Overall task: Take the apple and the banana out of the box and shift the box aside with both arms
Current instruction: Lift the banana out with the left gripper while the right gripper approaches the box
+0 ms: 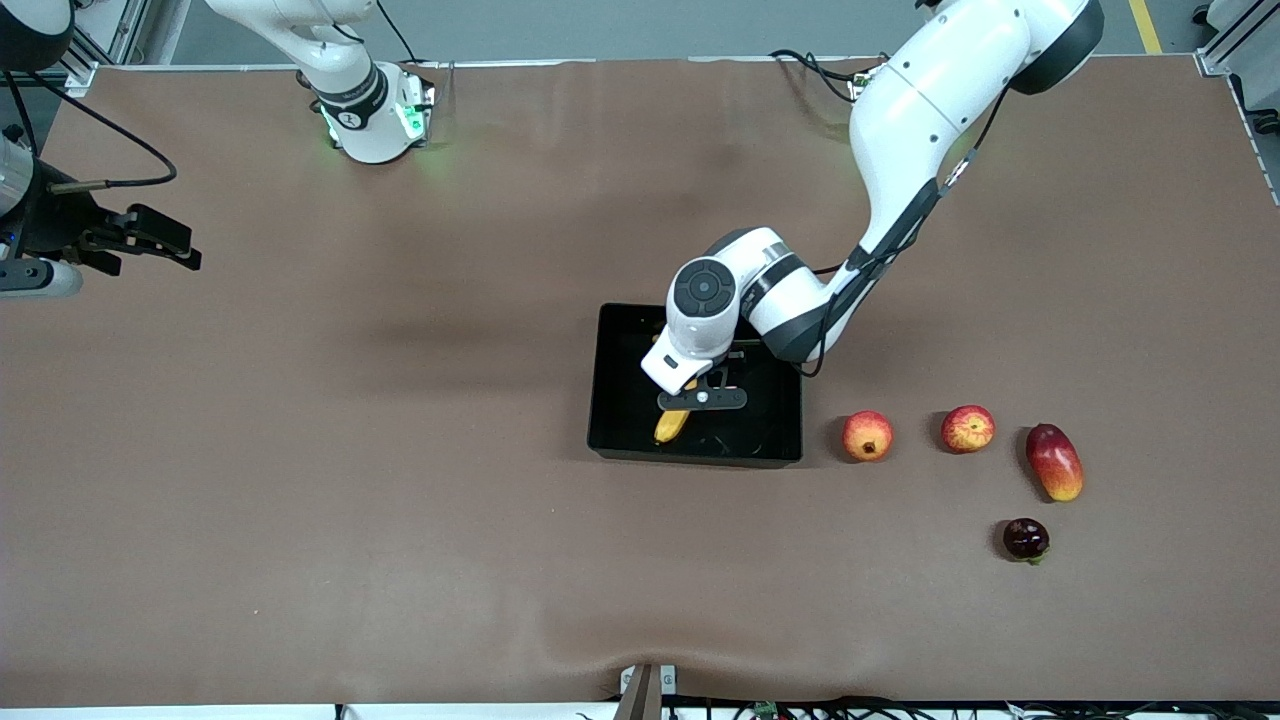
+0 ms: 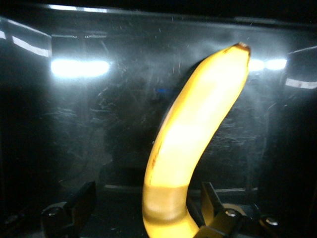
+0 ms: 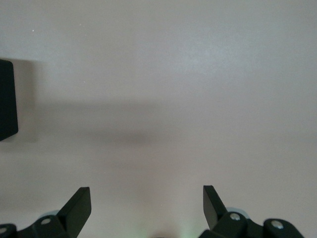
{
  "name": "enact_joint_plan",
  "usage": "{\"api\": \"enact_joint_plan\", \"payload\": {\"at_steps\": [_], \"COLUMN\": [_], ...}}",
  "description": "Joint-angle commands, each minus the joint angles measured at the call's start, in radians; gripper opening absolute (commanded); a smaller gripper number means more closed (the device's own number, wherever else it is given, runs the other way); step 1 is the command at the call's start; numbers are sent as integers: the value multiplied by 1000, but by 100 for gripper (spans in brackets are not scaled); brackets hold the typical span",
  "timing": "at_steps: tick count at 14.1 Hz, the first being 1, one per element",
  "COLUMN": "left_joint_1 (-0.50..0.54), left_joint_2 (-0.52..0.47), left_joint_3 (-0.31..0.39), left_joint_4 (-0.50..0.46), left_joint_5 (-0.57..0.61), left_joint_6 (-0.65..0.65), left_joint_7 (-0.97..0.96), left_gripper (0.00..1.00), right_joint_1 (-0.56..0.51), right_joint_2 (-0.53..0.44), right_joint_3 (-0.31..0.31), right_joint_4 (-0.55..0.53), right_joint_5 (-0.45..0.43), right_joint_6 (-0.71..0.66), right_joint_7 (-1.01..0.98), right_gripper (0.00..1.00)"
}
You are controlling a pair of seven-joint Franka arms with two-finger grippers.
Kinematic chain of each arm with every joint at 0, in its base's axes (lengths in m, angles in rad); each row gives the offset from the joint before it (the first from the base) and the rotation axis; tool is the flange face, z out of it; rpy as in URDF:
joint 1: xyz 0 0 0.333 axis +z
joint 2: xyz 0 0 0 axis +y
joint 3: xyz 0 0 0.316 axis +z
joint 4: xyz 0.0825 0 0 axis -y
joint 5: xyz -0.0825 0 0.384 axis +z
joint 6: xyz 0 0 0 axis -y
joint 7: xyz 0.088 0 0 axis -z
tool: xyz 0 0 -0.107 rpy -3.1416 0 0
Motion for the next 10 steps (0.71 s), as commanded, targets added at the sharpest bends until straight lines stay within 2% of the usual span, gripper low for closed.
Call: {"api": "enact_joint_plan", "payload": {"at_steps": [1,2,3,4,6,7,10], "left_joint_1": [-17,-17,-17,-17,-19,-19,-19], "left_joint_2": [31,35,43,45,42,39,19], "left_joint_3": [5,7,7,7,5,5,7], "left_joint_4": [18,18,20,20,23,24,53], "left_joint_5": [30,30,30,30,28,28,33], "left_joint_6": [33,35,35,35,35,35,30], "left_joint_7": [-28,-28,-28,-30,-30,-28,-19], "left_gripper": [74,69,60,45,4,0,0], "right_joint_1": [-8,-8,-9,-11,-15,-17,-18], "right_joint_2": [2,1,1,2,2,2,27], "right_joint_3": [2,0,0,0,0,0,0], "right_joint_4": [10,10,10,12,12,12,27], "right_joint_5": [-11,-11,-11,-11,-11,-11,-3], "right_joint_6": [-41,-52,-52,-52,-50,-50,-38], "right_joint_7": [8,8,8,4,-6,-6,4], "right_gripper": [100,100,100,100,100,100,100]}}
